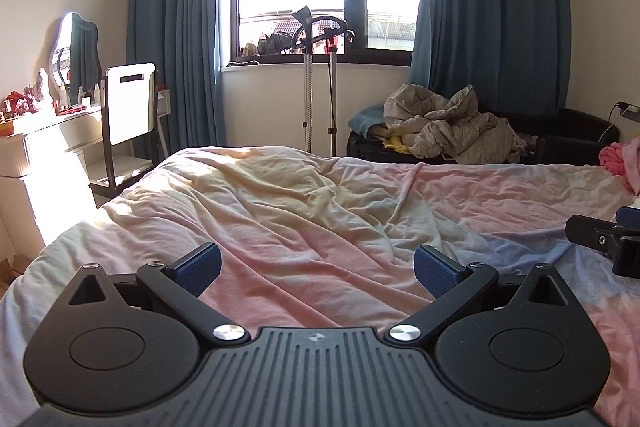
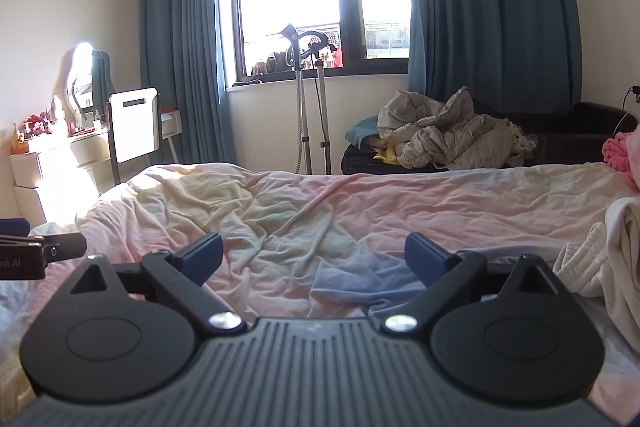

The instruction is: Fold clothes

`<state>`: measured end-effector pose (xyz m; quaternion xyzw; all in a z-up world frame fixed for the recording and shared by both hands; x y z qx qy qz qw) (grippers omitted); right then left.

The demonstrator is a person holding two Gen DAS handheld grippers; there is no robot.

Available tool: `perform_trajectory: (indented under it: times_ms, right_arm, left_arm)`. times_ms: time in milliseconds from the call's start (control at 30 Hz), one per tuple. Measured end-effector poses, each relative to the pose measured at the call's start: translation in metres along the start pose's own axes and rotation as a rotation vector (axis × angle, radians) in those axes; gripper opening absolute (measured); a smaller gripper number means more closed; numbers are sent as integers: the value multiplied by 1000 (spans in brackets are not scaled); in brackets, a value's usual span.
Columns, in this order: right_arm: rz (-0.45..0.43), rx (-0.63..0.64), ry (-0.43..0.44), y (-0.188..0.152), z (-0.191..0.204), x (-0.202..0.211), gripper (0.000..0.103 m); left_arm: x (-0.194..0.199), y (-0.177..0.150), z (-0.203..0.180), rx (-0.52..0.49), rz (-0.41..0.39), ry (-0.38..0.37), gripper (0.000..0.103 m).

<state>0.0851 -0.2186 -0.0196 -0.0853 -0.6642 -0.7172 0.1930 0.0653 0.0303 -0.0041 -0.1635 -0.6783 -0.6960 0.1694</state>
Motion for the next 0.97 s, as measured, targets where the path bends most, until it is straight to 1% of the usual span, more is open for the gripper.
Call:
perform_trajectory:
  times_ms: [133, 300, 533, 967]
  right_arm:
    - [16, 0, -10, -4, -3, -4, 103]
    - [8, 21, -26, -7, -4, -4, 103]
    - [-4, 59, -34, -7, 0, -1, 103]
    - [45, 9, -28, -10, -5, -7, 103]
  left_arm:
    - [-4, 0, 0, 10, 12, 4, 103]
    - [-4, 1, 0, 17, 3, 21, 103]
    - [-3, -1, -4, 11, -2, 6, 103]
    - [2, 0, -7, -9, -36, 33, 103]
Point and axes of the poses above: each gripper's, at about its wrist camera, not at the fingertips, and x roughly against the way its jaws point, z to its left, y to its top, the point moved 6 cm from there along -x, roughly the way its jaws point, and after that the axes turned 6 degrees about z, right-handed, at the moved point
